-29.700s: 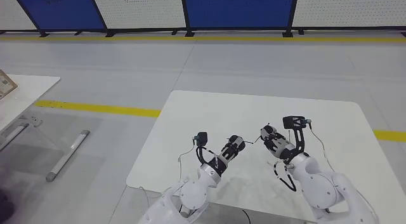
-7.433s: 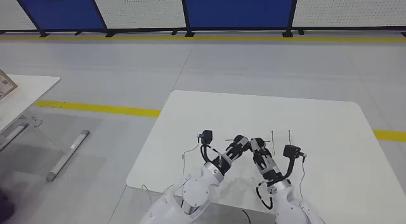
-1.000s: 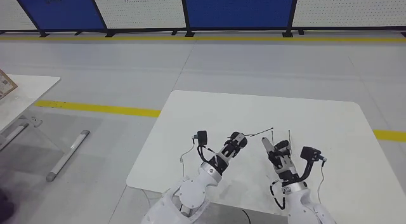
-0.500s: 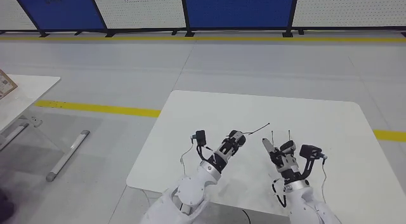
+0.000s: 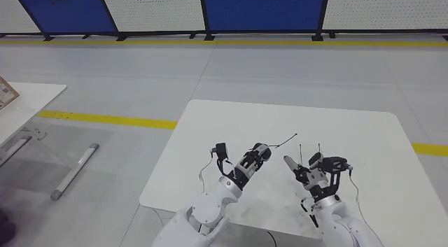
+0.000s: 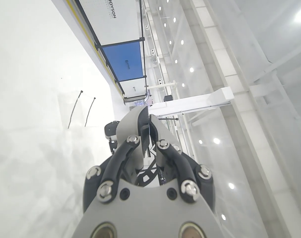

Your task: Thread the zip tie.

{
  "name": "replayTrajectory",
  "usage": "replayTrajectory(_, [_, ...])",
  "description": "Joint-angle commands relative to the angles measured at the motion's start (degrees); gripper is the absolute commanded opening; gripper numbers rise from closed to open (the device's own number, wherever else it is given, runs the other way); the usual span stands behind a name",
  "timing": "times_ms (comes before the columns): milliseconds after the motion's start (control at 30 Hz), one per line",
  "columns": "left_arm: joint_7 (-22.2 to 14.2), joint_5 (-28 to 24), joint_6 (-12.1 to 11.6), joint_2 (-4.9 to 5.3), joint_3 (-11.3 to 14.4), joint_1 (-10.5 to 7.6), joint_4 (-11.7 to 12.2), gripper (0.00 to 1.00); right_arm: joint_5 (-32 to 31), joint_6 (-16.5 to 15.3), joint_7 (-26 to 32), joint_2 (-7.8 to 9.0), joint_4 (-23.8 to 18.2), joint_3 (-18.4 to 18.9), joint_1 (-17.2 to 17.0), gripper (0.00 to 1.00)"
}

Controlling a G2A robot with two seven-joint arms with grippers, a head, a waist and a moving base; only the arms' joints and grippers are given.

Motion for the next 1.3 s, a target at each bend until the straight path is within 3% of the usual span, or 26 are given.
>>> replayTrajectory(0, [0.6,1.59,-0.31,-0.05,0.48,-0.11,0.39,0.0,-0.16,0.1,0.95,-0.03,0.59,-0.45,0.51,1.0])
replayTrajectory(100, [0.71,2.73,-0.65,-0.13,1.27,-0.14,0.79,0.0,-2.38,0.95,0.83,-0.16,1.51,-1.69,1.49,1.0])
replayTrajectory(167, [1.59,3.5,-1.01,-0.19,1.46,-0.13,0.92,0.0,-5.01,4.03,-0.54,-0.29,2.12,-2.1,2.22,1.0])
replayTrajectory(667, [2.53,5.21,-0.69,-0.44,2.62,-0.71,2.02,0.0,-3.9,4.13,3.16,-0.37,2.25,-3.0,2.68,1.0])
replayTrajectory(700, [2.64,5.44,-0.65,-0.46,2.71,-0.78,2.08,0.0,-3.75,4.11,3.43,-0.37,2.24,-3.02,2.75,0.78])
replayTrajectory(733, [2.77,5.66,-0.59,-0.49,2.82,-0.85,2.14,0.0,-3.63,4.13,3.69,-0.37,2.2,-3.03,2.82,0.71])
replayTrajectory(767, [2.87,5.79,-0.55,-0.51,2.89,-0.9,2.17,0.0,-3.53,4.11,3.93,-0.37,2.19,-3.06,2.85,0.73])
replayTrajectory(800, [2.96,5.91,-0.5,-0.53,2.95,-0.95,2.21,0.0,-3.47,4.12,4.21,-0.36,2.14,-3.07,2.91,0.59])
replayTrajectory(867, [3.13,6.21,-0.31,-0.57,3.09,-1.11,2.37,0.0,-3.38,4.09,4.63,-0.36,1.9,-3.16,2.97,0.49])
replayTrajectory(1267, [4.32,7.97,0.6,-0.91,3.99,-2.23,3.47,0.0,-3.46,2.97,5.82,-0.22,0.59,-3.6,2.98,0.44])
